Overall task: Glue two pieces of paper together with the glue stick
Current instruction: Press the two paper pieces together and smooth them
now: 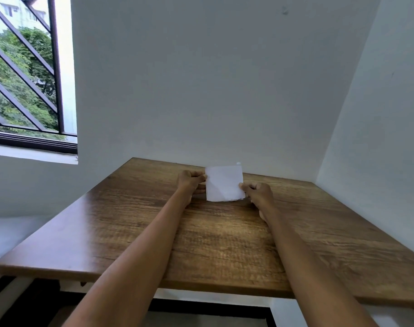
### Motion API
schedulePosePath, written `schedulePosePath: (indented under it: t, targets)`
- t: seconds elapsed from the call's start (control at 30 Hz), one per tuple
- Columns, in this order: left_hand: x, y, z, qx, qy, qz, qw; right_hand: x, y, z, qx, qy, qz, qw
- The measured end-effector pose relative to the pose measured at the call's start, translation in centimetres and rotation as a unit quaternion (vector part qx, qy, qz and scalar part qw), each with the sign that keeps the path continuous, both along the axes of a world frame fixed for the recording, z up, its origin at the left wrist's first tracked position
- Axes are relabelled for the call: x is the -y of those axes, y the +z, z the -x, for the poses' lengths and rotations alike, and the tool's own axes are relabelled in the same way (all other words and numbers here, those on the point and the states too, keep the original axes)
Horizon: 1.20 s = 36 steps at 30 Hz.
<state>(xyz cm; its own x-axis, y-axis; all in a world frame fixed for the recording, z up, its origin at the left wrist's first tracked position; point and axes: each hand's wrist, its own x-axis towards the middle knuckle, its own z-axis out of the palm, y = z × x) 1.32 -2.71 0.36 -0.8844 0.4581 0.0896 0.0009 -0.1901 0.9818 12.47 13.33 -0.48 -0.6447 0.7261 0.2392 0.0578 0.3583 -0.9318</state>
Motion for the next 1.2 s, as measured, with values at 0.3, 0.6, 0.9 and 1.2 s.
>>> schedulePosePath:
  t: [0.3,0.6,0.9,1.2]
  targets:
    - [-0.54,0.08,-0.48,-0.041,-0.035,0.126,0.991,-0.38,-0.26,-0.11,-0.041,-0.034,0.015,0.998]
    - [-0.67,-0.22,-0.47,-0.058,-0.002,0.131,0.990,-0.34,-0.01,-0.38,-0.025,0.013,0.036,0.999]
    - [-0.41,0.06,-0.61,-0.165,-0.003,0.209,0.964,-0.49,-0.24,-0.41,-0.038,-0.008,0.036,0.999]
    - [-0.27,-0.41,-0.25,-0.141,0.041,0.196,0.969,-0.51,-0.17,-0.39,-0.012,0.034,0.021,0.999]
